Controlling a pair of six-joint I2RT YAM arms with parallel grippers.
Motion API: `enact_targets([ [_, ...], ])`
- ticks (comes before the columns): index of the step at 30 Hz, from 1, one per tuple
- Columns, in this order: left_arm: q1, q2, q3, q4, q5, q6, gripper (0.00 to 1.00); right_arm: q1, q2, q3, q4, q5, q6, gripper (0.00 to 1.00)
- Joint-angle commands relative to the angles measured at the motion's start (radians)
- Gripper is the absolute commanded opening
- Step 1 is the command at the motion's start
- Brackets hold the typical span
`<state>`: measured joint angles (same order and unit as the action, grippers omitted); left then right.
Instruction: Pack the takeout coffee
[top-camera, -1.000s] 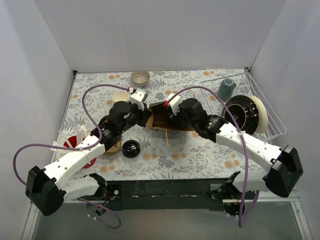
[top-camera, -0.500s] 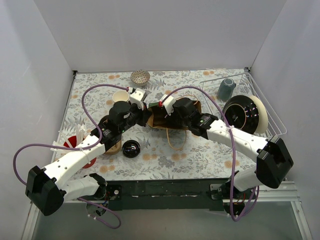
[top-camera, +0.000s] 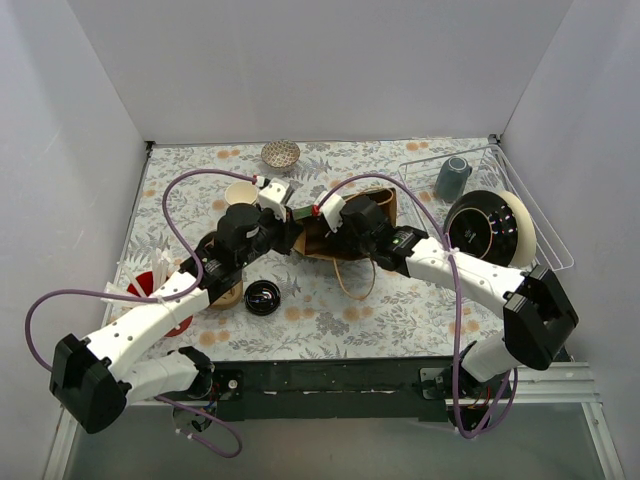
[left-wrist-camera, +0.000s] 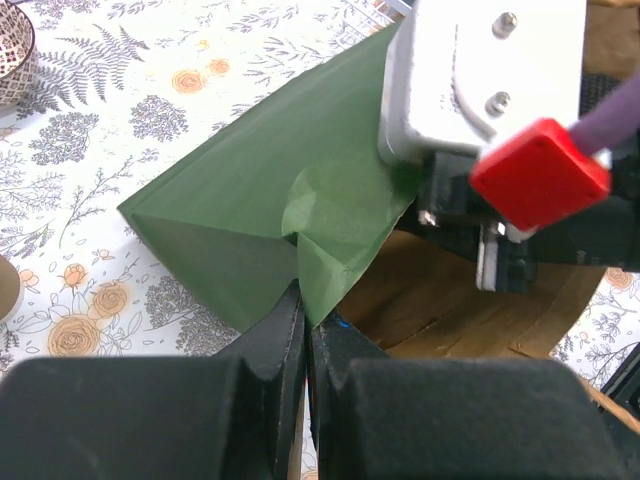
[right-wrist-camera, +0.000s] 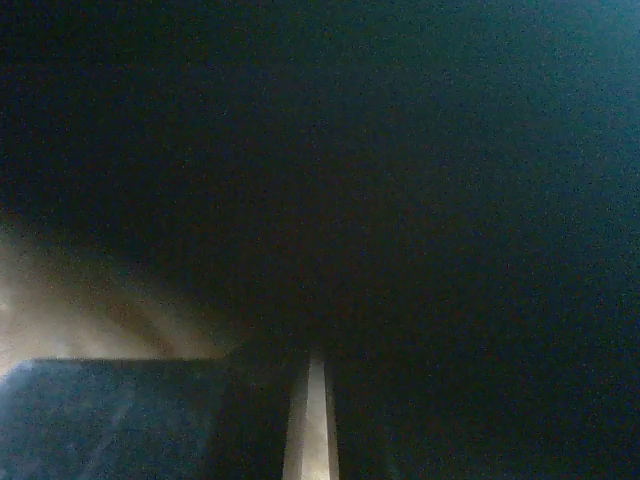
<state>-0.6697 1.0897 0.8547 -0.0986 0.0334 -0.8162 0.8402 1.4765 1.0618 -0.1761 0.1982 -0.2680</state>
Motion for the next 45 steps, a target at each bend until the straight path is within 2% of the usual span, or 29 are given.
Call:
enact_targets([
  [1,-0.004,-0.065,-0.031,-0.004,0.019,0.008,0.0,-0.001,0.022,0.047,0.009,0.191,-0.017,0.15],
  [6,-0.004,-0.08,-0.052,-0.007,0.036,0.015,0.0,-0.003,0.027,0.056,0.001,0.257,-0.016,0.15],
  [8,-0.004,-0.082,-0.055,-0.009,0.036,0.012,0.0,-0.003,0.027,0.067,-0.014,0.268,-0.005,0.18],
  [9,-0.004,-0.082,-0.054,-0.012,0.036,0.012,0.0,-0.003,0.019,0.067,-0.019,0.232,-0.008,0.22],
  [10,-0.002,-0.082,-0.051,-0.01,0.037,0.012,0.0,-0.003,0.012,0.064,-0.019,0.201,-0.031,0.32],
  [12,-0.004,-0.076,-0.043,-0.018,0.036,0.015,0.0,-0.003,-0.024,0.043,0.001,0.096,-0.065,0.43],
  [13,-0.004,-0.076,-0.04,-0.018,0.036,0.017,0.0,-0.003,-0.031,0.038,-0.009,0.069,-0.083,0.54],
  [16,-0.004,-0.074,-0.031,-0.018,0.036,0.018,0.0,-0.003,-0.048,0.032,-0.025,0.001,-0.161,0.7],
  [20,-0.004,-0.07,-0.022,-0.015,0.045,0.009,0.0,-0.003,-0.051,0.015,0.03,-0.042,-0.223,0.76],
  [26,-0.004,-0.079,-0.02,-0.016,0.057,-0.017,0.0,-0.004,0.033,0.07,0.067,0.044,-0.185,0.78],
  [33,-0.004,-0.099,-0.043,-0.016,0.069,-0.023,0.0,-0.012,0.162,0.158,0.004,0.076,-0.06,0.79],
  [35,-0.004,-0.105,-0.049,-0.024,0.068,-0.024,0.0,-0.013,0.171,0.174,0.001,0.06,-0.039,0.75],
  [36,-0.004,-0.108,-0.046,-0.027,0.059,-0.024,0.0,-0.024,0.176,0.178,-0.005,0.035,-0.033,0.72],
  [37,-0.004,-0.111,-0.048,-0.03,0.056,-0.026,0.0,-0.029,0.179,0.181,-0.013,0.017,-0.025,0.57],
  [40,-0.004,-0.122,-0.054,-0.036,0.036,-0.026,0.0,-0.043,0.168,0.182,-0.025,-0.026,-0.008,0.38],
  [45,-0.004,-0.126,-0.059,-0.049,0.016,-0.028,0.0,-0.055,0.125,0.167,-0.022,-0.072,0.009,0.26],
])
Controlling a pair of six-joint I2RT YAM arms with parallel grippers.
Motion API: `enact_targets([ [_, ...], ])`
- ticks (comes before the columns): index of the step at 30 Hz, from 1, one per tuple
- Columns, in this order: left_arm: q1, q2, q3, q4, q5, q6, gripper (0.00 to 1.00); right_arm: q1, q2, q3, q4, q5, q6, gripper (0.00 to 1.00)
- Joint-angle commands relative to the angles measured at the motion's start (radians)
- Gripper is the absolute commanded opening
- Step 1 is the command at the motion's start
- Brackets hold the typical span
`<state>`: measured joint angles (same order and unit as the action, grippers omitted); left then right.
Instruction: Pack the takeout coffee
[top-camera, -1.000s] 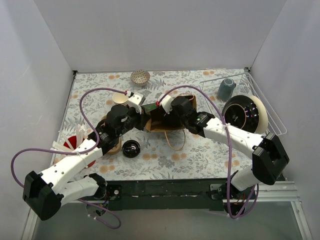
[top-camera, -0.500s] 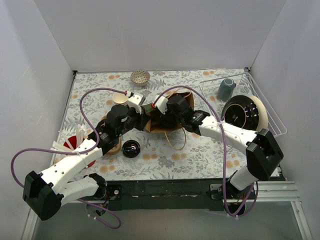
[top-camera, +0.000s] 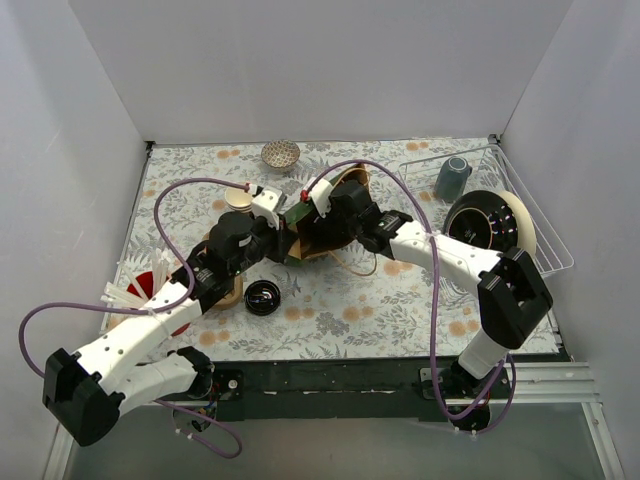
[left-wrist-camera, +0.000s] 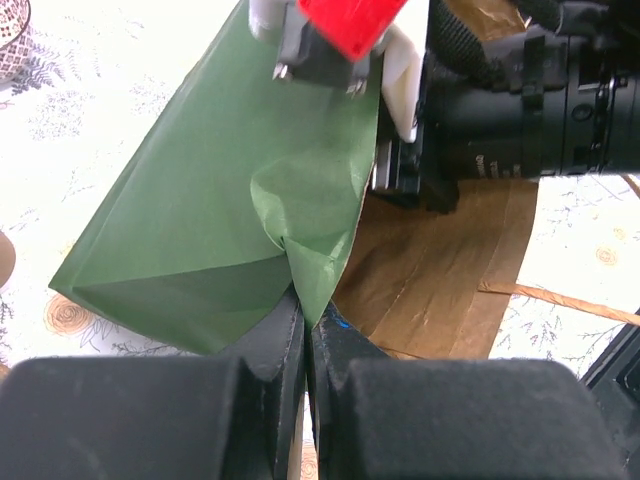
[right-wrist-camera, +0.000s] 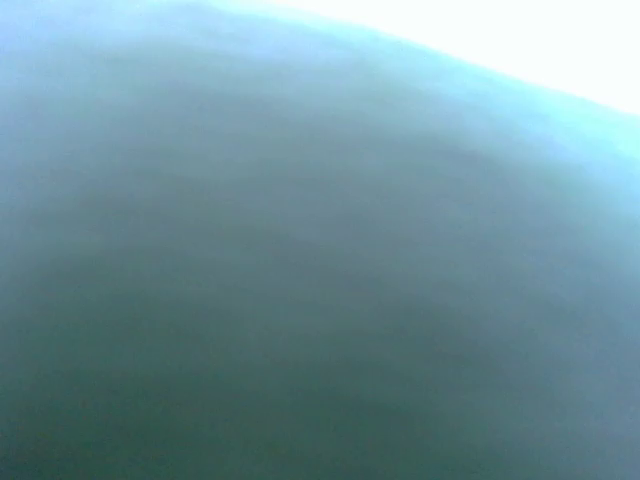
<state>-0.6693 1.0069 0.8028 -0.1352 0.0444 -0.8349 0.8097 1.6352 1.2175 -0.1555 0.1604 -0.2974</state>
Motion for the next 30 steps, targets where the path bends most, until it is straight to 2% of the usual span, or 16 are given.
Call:
enact_targets([
  [1,-0.004,-0.044,-0.008,-0.014,0.003,-0.009,0.0,-0.024,-0.04,0.013,-0.041,-0.041,0.041,0.23],
  [7,-0.004,-0.053,-0.059,0.005,-0.015,-0.015,0.0,-0.027,-0.092,0.013,-0.041,-0.087,0.096,0.14],
  [10,-0.004,-0.057,-0.071,0.011,-0.009,-0.018,0.0,-0.027,-0.117,-0.012,-0.019,-0.09,0.116,0.15],
  [11,-0.004,-0.059,-0.07,0.014,-0.009,-0.021,0.0,-0.027,-0.118,-0.016,-0.019,-0.093,0.118,0.2],
  [13,-0.004,-0.059,-0.071,0.013,-0.005,-0.02,0.0,-0.026,-0.118,-0.026,-0.016,-0.098,0.119,0.36],
  [18,-0.004,-0.06,-0.063,0.014,0.006,-0.026,0.0,-0.027,-0.109,-0.041,0.002,-0.093,0.124,0.4],
  [19,-0.004,-0.06,-0.062,0.013,0.012,-0.027,0.0,-0.027,-0.106,-0.044,0.01,-0.094,0.126,0.53],
  [20,-0.004,-0.063,-0.062,0.013,0.015,-0.027,0.0,-0.027,-0.103,-0.049,0.014,-0.088,0.127,0.6],
  [24,-0.004,-0.064,-0.062,0.011,0.025,-0.027,0.0,-0.026,-0.094,-0.062,0.068,-0.036,0.147,0.77],
  [25,-0.004,-0.064,-0.063,0.011,0.026,-0.027,0.0,-0.026,-0.091,-0.061,0.079,-0.033,0.152,0.85],
  [30,-0.004,-0.068,-0.059,0.009,0.031,-0.024,0.0,-0.026,-0.035,-0.024,0.073,-0.026,0.153,0.86],
])
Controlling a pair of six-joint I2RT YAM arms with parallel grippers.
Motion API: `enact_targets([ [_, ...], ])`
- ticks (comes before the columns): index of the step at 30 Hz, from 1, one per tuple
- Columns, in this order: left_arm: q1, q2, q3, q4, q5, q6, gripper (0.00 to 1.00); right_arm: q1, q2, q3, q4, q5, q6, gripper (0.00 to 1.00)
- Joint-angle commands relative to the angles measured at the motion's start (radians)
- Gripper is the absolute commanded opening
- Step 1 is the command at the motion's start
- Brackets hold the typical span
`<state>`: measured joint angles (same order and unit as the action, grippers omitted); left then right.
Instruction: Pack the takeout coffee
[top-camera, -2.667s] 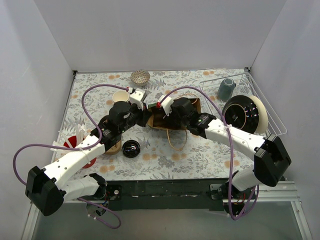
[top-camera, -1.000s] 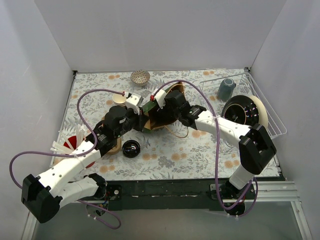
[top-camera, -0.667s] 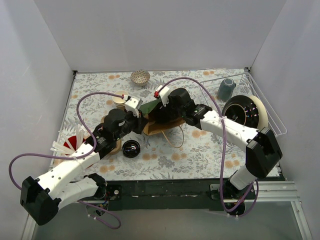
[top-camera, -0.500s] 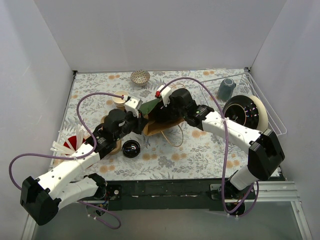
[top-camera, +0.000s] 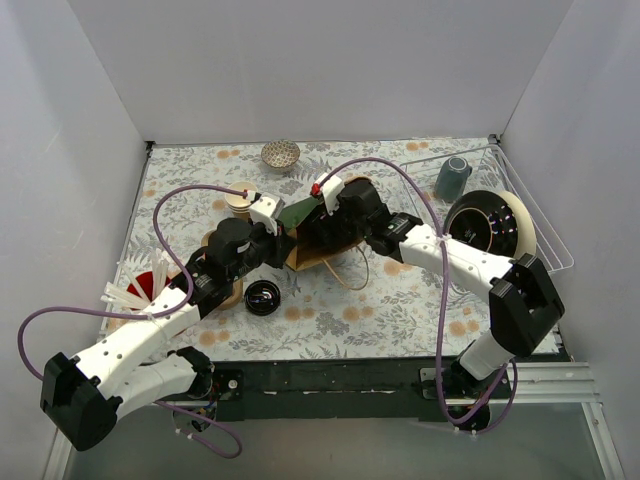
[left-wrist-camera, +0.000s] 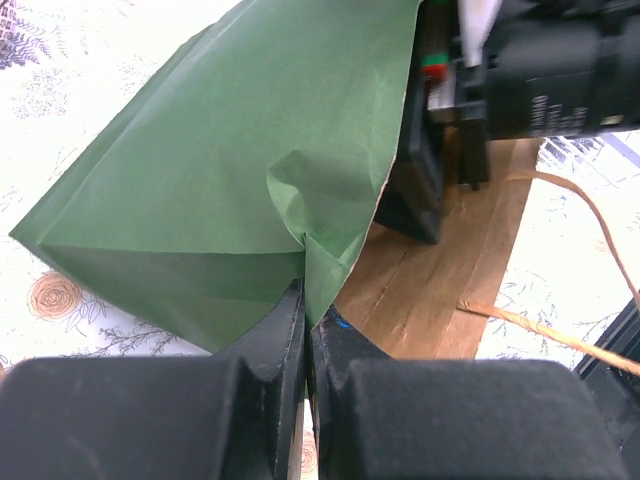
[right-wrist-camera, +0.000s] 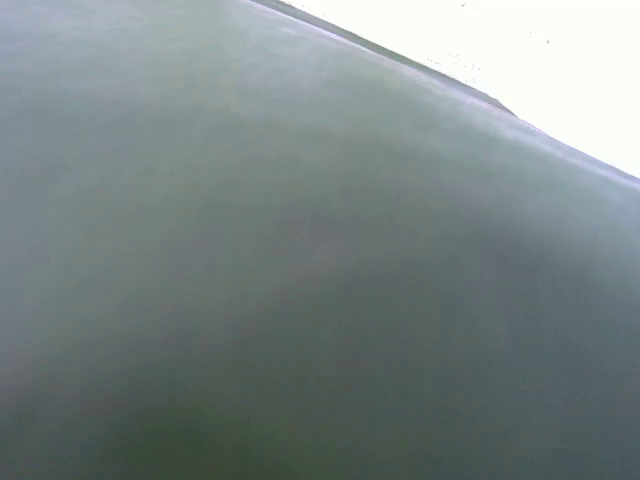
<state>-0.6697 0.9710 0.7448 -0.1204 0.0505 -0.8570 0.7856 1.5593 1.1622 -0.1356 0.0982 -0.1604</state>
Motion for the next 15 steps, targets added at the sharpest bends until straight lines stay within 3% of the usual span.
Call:
enact_targets([
  [1,-0.004,-0.032,-0.001,-0.005,0.025,-0.002,0.0,-0.002,0.045,0.039,0.057,0.047,0.018,0.86],
  [4,-0.004,-0.034,-0.01,-0.005,0.028,-0.007,0.0,-0.003,0.07,0.06,0.057,0.092,0.024,0.85],
  [12,-0.004,-0.026,-0.018,0.002,0.017,-0.023,0.0,-0.008,0.073,0.028,0.111,-0.104,0.024,0.65],
  [15,-0.004,-0.018,-0.015,0.001,-0.023,-0.043,0.0,-0.008,0.076,0.021,0.125,-0.184,0.028,0.63],
])
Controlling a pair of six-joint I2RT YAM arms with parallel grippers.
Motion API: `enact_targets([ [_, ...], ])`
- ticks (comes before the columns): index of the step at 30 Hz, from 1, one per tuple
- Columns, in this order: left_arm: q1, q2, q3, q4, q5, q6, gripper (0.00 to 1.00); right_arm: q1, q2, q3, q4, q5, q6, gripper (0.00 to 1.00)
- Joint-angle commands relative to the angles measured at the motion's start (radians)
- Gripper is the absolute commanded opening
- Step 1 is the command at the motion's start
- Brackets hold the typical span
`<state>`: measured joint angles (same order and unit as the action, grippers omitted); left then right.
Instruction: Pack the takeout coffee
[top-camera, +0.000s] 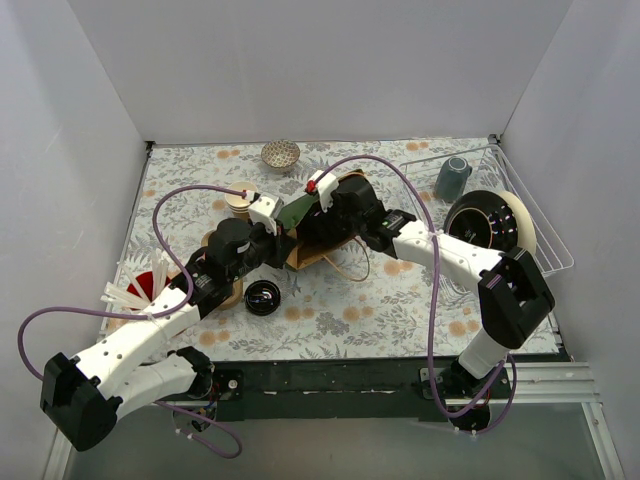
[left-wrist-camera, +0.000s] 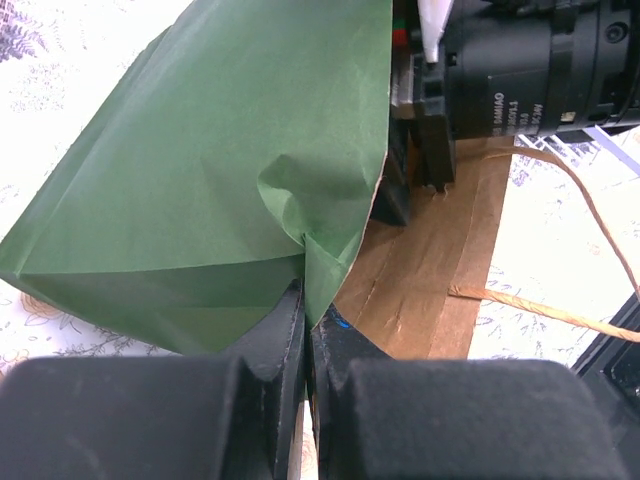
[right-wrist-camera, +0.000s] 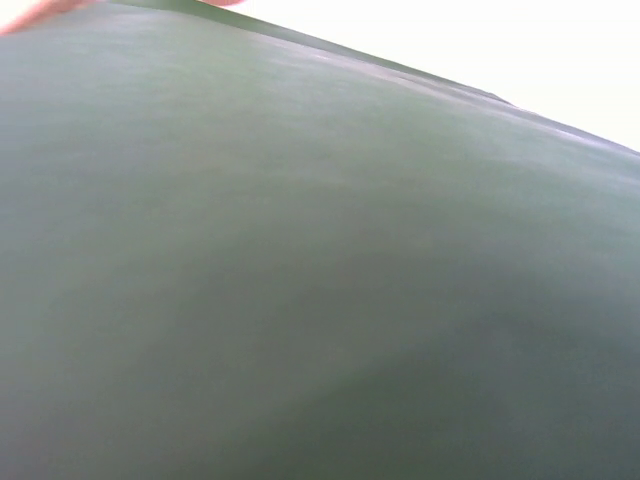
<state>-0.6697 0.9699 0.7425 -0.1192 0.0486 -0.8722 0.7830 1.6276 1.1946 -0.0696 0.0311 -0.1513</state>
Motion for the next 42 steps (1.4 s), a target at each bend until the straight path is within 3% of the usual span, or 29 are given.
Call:
enact_targets([
  [1,-0.004,-0.016,-0.008,-0.002,-0.035,-0.031,0.0,-0.005,0.009,-0.012,0.06,-0.12,0.022,0.64],
  [5,-0.004,-0.01,0.001,-0.002,-0.035,-0.04,0.0,-0.005,0.032,-0.007,0.094,-0.108,0.024,0.73],
  [11,-0.004,-0.003,0.011,-0.004,-0.035,-0.042,0.0,-0.007,0.075,0.036,0.071,-0.102,0.022,0.63],
  [14,-0.004,-0.002,0.02,-0.011,-0.036,-0.039,0.0,-0.008,0.078,0.039,0.071,-0.105,0.029,0.49],
  [18,-0.004,-0.007,0.018,-0.016,-0.036,-0.028,0.0,-0.011,0.075,0.045,0.071,-0.105,0.027,0.21],
  [24,-0.004,-0.016,0.015,-0.027,-0.07,-0.008,0.0,-0.016,0.035,0.04,0.079,-0.14,0.029,0.01],
  [30,-0.004,-0.034,0.015,-0.051,-0.098,0.016,0.0,-0.022,-0.04,0.037,0.071,-0.198,0.048,0.01],
  [42,-0.004,-0.023,0.07,-0.062,-0.101,0.03,0.0,-0.024,-0.268,0.008,-0.123,-0.212,0.116,0.01],
])
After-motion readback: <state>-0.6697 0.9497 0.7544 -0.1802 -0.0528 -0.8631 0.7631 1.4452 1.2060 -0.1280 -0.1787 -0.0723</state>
